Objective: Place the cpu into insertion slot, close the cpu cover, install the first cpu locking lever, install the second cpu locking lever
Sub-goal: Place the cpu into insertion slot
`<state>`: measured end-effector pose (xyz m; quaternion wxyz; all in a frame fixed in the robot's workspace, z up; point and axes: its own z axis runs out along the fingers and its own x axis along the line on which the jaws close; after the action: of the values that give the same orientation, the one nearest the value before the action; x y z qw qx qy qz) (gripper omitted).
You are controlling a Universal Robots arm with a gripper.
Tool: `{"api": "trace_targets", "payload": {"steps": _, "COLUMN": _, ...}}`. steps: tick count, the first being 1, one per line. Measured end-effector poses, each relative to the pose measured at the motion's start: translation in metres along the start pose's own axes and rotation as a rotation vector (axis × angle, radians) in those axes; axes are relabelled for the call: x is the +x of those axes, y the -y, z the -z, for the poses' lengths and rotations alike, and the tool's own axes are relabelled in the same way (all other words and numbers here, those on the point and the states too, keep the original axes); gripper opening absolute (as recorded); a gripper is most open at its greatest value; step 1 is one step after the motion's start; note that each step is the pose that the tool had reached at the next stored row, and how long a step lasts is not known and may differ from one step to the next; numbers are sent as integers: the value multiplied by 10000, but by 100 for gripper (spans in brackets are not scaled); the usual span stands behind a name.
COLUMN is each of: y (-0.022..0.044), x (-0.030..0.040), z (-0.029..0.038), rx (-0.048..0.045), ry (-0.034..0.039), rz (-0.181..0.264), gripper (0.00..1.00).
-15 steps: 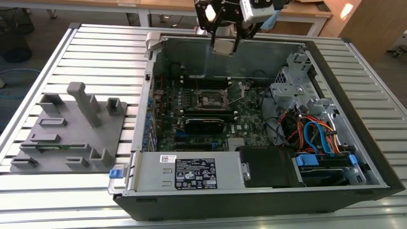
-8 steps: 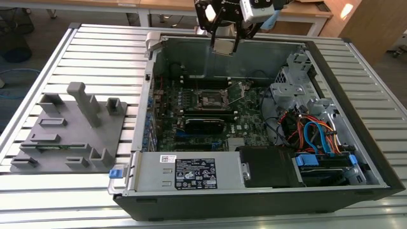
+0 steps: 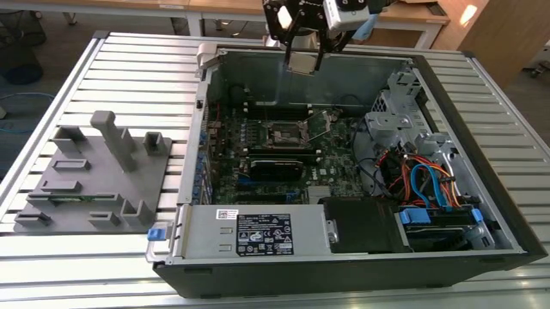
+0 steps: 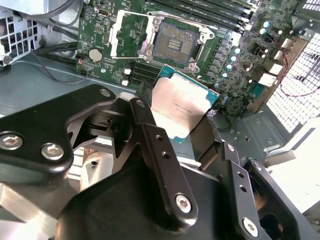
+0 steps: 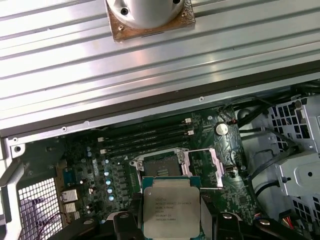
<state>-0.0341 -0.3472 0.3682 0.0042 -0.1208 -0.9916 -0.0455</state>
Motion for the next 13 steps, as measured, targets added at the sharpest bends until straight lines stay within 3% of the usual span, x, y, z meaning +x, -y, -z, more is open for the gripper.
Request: {"api": "trace_targets", "payload": {"steps": 13, "y": 1, "x": 0, "z": -7, "rx": -21, "ry": 96, "rz": -1074, "gripper": 54}}
